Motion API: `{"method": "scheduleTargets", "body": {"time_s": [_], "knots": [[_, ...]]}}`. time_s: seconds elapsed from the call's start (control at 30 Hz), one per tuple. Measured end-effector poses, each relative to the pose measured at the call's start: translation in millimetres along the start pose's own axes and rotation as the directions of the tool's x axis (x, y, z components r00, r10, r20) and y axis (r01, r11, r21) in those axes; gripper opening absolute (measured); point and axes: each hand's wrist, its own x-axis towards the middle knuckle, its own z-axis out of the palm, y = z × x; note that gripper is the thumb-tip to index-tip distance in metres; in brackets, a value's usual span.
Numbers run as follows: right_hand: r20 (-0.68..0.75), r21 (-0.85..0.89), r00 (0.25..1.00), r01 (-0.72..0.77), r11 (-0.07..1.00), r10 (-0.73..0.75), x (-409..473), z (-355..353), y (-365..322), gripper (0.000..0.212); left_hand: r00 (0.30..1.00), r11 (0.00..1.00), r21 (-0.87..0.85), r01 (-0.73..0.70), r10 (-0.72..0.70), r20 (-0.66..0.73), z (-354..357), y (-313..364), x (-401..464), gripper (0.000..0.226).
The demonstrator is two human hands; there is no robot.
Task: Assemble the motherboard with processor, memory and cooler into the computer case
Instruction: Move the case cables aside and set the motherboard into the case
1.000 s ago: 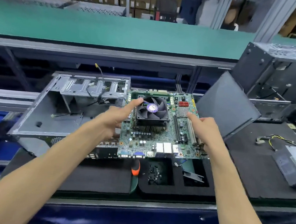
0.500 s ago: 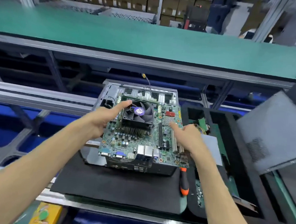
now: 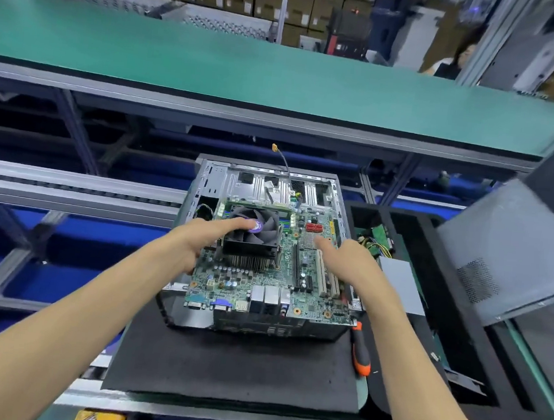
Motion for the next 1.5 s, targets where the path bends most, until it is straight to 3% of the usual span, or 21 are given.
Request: {"method": "scheduleTargets", "body": {"time_s": [0.2,0.37,0.67,0.8,0.93,1.1,1.3,1.5], "knots": [[0.135,-0.138,0.99,-0.029,0.99,0.047,-0.7,2.7,-1.4,0.065,0.999,0.999,0.051,0.01,-0.012,0.048,1.1,1.8,12.8,0.109],[0.179,-0.212,0.98,-0.05,0.976,0.089,8.6,4.0,-2.8,0.045,0.983,0.984,0.107,0.142,-0.153,0.106,5.1,-3.6,21.3,0.129],[0.347,-0.329,0.92,-0.06,0.942,0.18,12.5,-4.9,-36.4,0.052,0.953,0.951,0.159,0.265,-0.283,0.106,0.8,-11.6,46.3,0.131],[0.351,-0.363,0.918,-0.046,0.931,0.182,33.6,1.9,-43.0,0.054,0.943,0.942,0.165,0.292,-0.312,0.114,-2.1,-13.0,62.3,0.135],[0.329,-0.35,0.914,-0.115,0.93,0.237,57.7,20.3,-36.6,0.036,0.948,0.947,0.123,0.298,-0.308,0.078,-0.8,-13.6,74.5,0.143],[0.361,-0.35,0.908,-0.08,0.933,0.213,75.2,40.0,-43.4,0.055,0.963,0.964,0.096,0.25,-0.258,0.085,-3.0,-14.7,89.4,0.133],[0.357,-0.456,0.903,-0.056,0.888,0.24,91.4,65.5,-34.7,0.051,0.96,0.966,0.077,0.247,-0.254,0.116,-0.5,-25.6,100.5,0.121],[0.365,-0.451,0.892,-0.082,0.889,0.268,96.3,84.5,-17.0,0.056,0.971,0.974,0.106,0.199,-0.211,0.109,12.9,-30.2,102.9,0.102]]}}
